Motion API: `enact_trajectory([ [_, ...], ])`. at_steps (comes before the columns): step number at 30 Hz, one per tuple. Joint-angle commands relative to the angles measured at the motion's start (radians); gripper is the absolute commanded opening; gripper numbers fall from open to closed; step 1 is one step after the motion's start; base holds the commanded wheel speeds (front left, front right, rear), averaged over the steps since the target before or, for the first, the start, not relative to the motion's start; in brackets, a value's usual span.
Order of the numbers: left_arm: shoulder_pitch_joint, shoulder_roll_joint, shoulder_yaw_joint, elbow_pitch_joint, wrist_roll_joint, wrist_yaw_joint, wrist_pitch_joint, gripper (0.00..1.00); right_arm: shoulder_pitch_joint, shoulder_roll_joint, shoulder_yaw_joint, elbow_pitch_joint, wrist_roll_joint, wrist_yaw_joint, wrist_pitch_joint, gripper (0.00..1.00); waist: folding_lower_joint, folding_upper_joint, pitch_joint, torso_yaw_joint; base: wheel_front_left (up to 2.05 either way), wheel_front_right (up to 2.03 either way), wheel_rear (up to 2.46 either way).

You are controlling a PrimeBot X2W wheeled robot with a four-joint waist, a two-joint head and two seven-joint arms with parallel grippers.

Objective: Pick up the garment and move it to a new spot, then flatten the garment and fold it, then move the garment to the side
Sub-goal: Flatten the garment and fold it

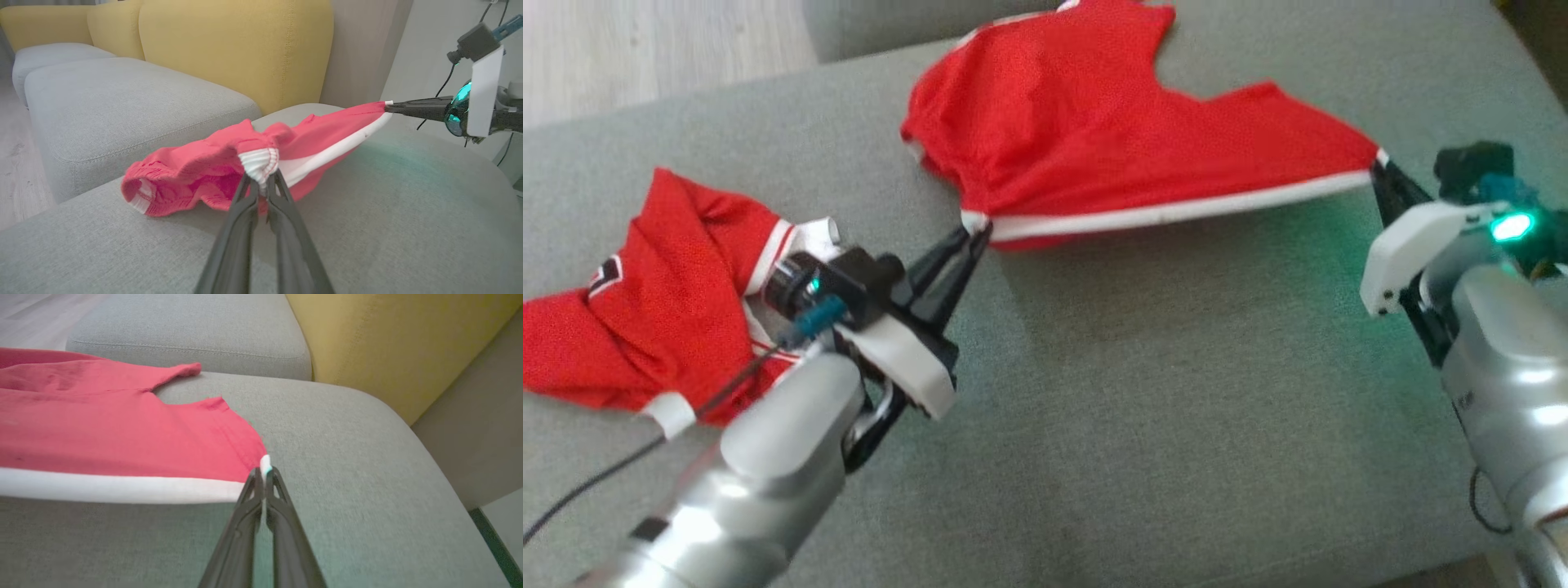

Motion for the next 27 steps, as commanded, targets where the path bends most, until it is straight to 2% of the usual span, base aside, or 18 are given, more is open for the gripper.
enact_trajectory([
  [1, -0.024, 0.04, 0.04, -0.025, 0.007, 0.013, -0.012, 0.0, 0.009, -0.026, 0.014, -0.026, 0.014, -0.001, 0.002, 0.0, 0.0002, -0.0001, -0.016, -0.005, 0.0, 0.0, 0.0],
  [8, 0.086, 0.043, 0.029, -0.08, 0.019, 0.049, -0.012, 0.0, 0.123, -0.072, 0.062, -0.11, 0.128, -0.001, 0.033, 0.0, 0.0002, -0.0001, -0.088, -0.026, 0.0, 0.0, 0.0],
  [15, 0.222, 0.037, -0.01, -0.176, 0.008, 0.101, 0.002, 0.0, 0.265, -0.158, 0.063, -0.251, 0.208, -0.001, 0.071, 0.0, 0.0002, -0.0001, -0.152, -0.05, 0.0, 0.0, 0.0],
  [21, 0.251, 0.04, -0.02, -0.271, 0.004, 0.139, 0.034, 0.0, 0.34, -0.209, -0.021, -0.41, 0.228, -0.001, 0.095, 0.0, 0.0002, -0.0001, -0.131, -0.036, 0.0, 0.0, 0.0],
  [27, 0.199, 0.042, 0.011, -0.3, -0.001, 0.168, 0.057, 0.0, 0.344, -0.203, -0.123, -0.563, 0.164, -0.001, 0.131, 0.0, 0.0002, -0.0001, -0.069, 0.013, 0.0, 0.0, 0.0],
])
